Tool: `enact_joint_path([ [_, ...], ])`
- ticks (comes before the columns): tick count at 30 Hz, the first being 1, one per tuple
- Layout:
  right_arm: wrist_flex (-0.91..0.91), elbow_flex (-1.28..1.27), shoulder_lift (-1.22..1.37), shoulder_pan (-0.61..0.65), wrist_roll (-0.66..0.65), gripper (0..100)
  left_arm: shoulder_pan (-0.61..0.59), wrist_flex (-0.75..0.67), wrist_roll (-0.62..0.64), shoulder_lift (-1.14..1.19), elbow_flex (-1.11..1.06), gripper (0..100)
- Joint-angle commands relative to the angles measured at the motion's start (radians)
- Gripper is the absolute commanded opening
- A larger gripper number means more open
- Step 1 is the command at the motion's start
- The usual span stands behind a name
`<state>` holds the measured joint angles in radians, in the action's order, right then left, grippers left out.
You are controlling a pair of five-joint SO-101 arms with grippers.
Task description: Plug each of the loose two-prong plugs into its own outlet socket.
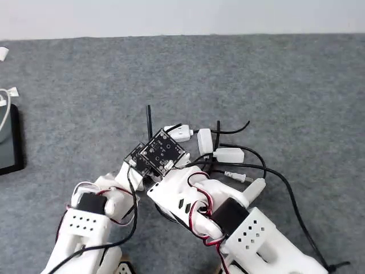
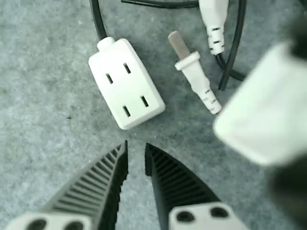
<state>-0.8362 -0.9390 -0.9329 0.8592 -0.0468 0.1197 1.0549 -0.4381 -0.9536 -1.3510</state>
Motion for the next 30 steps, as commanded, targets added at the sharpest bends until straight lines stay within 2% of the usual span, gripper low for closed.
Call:
enact_joint_path([
  [1, 0.018, 0.012, 0.007, 0.002, -0.011, 0.8, 0.014, 0.018, -0.015, -0.037, 0.007, 1],
  [4, 0.019, 0.012, 0.007, 0.001, -0.011, 0.8, 0.014, 0.037, -0.063, -0.038, 0.005, 1],
  [10, 0.047, 0.008, 0.007, -0.022, 0.014, 0.8, 0.006, 0.038, -0.064, -0.04, 0.005, 1],
  [13, 0.09, -0.005, 0.008, -0.062, 0.061, 0.8, -0.023, -0.017, 0.049, -0.04, 0.007, 1],
  [17, 0.245, -0.106, 0.008, -0.073, 0.1, 0.8, -0.181, -0.144, 0.259, -0.041, 0.027, 1],
  [21, 0.401, -0.181, 0.018, -0.071, 0.112, 0.9, -0.278, -0.169, 0.275, -0.041, 0.035, 1],
  [30, 0.432, -0.043, 0.314, -0.073, 0.126, 0.8, -0.316, -0.17, 0.276, -0.041, 0.035, 1],
])
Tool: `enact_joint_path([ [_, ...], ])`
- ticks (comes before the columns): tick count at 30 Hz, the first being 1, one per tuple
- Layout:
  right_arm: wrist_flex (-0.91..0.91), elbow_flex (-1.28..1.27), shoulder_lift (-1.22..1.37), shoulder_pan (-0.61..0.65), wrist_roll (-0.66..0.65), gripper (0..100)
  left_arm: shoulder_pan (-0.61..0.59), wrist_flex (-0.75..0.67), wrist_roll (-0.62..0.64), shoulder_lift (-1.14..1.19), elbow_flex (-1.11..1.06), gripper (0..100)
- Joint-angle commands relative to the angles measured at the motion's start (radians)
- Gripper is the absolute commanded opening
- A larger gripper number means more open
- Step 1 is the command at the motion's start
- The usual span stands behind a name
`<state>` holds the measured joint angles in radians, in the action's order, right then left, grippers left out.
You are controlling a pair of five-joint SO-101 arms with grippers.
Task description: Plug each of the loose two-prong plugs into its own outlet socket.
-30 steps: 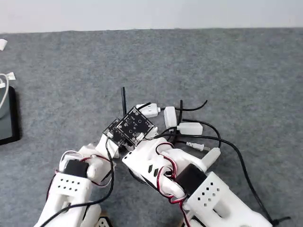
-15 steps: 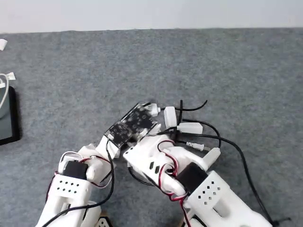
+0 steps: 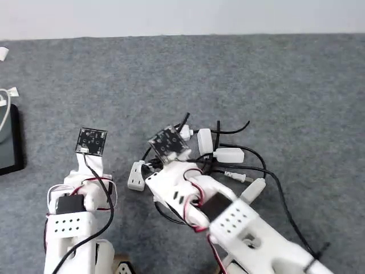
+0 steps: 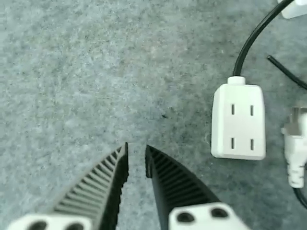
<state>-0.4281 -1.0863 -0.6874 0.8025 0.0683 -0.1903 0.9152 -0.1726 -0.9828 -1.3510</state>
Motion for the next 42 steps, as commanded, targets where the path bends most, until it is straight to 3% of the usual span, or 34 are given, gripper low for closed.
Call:
enact_joint_path([
  [1, 0.024, 0.118, 0.087, -0.016, 0.011, 0.8, -0.006, -0.029, 0.009, -0.012, 0.035, 1],
  [22, 0.081, 0.307, 0.372, -0.012, 0.038, 0.8, -0.006, -0.035, 0.009, -0.011, 0.031, 1],
  [42, 0.076, 0.299, 0.464, -0.015, 0.037, 0.8, -0.006, -0.035, 0.008, -0.011, 0.03, 1],
])
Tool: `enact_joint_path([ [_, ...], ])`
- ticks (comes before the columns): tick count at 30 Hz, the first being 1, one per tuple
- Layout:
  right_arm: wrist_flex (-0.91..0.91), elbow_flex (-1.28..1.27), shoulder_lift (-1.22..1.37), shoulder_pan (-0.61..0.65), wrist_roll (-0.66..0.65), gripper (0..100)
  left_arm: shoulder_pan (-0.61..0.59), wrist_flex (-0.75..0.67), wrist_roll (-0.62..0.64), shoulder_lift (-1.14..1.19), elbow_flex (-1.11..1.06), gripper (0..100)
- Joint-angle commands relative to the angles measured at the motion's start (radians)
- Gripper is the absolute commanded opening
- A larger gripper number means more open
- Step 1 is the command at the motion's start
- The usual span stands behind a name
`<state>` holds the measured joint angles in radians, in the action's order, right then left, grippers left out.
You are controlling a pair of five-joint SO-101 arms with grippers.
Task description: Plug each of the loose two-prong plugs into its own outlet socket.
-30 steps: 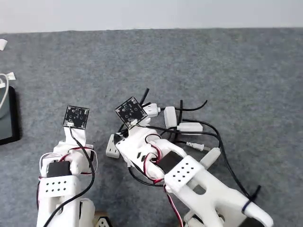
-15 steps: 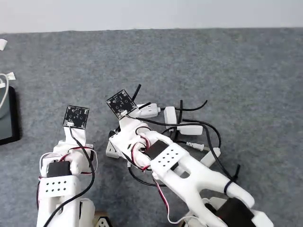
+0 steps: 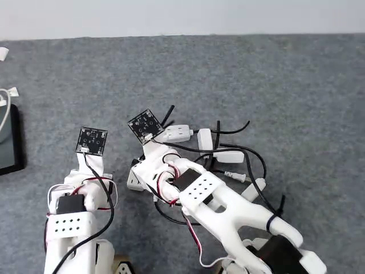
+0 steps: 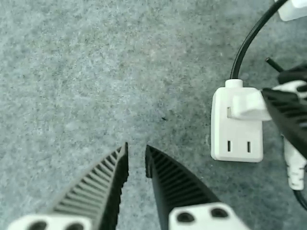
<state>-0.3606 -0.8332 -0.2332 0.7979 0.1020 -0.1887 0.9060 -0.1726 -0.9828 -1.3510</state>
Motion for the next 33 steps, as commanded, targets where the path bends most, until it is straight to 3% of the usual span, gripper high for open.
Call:
enact_joint_path([
  [1, 0.005, 0.046, 0.01, -0.01, 0.003, 0.8, -0.008, -0.026, 0.008, -0.011, 0.03, 1],
  [15, -0.074, 0.044, -0.022, -0.01, -0.032, 0.8, -0.008, -0.026, 0.008, -0.011, 0.028, 1],
  [33, -0.102, 0.084, -0.093, -0.007, -0.17, 0.8, -0.008, -0.026, 0.008, -0.011, 0.028, 1],
])
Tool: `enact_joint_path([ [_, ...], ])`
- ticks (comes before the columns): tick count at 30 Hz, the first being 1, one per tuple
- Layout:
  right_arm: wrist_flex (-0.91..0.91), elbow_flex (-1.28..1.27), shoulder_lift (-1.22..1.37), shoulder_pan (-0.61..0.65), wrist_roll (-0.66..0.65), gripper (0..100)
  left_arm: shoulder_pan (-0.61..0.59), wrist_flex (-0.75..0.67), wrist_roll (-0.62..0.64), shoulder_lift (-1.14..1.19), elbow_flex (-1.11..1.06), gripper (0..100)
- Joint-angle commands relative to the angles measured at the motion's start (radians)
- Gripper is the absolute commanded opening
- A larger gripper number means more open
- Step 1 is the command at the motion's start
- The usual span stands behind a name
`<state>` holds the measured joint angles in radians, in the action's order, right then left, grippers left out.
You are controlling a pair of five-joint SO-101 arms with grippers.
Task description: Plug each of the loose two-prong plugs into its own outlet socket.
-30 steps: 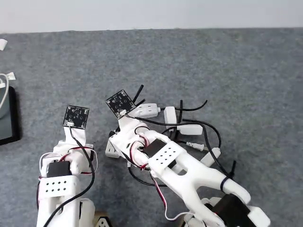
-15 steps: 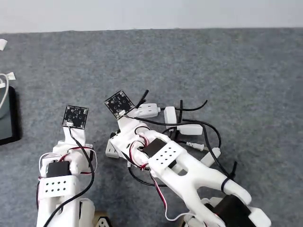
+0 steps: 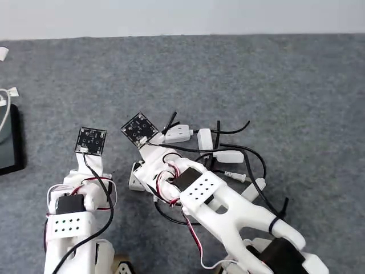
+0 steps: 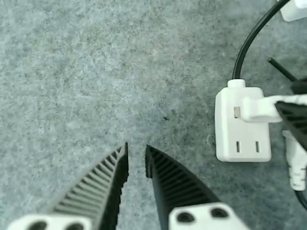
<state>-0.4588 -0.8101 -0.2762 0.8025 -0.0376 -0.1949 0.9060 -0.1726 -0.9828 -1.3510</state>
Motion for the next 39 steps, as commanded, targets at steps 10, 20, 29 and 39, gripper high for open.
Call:
enact_joint_path([
  [10, -0.004, 0.084, -0.051, -0.012, -0.064, 0.8, -0.002, -0.026, 0.008, -0.011, 0.028, 1],
  [20, -0.031, 0.084, -0.05, -0.012, -0.091, 0.8, -0.002, -0.028, 0.008, -0.011, 0.028, 1],
  [29, -0.045, 0.08, -0.035, -0.012, -0.087, 0.8, -0.002, -0.028, 0.008, -0.011, 0.028, 1],
  [39, -0.041, 0.124, 0.045, 0.019, -0.081, 0.8, -0.005, -0.028, 0.008, -0.011, 0.028, 1],
])
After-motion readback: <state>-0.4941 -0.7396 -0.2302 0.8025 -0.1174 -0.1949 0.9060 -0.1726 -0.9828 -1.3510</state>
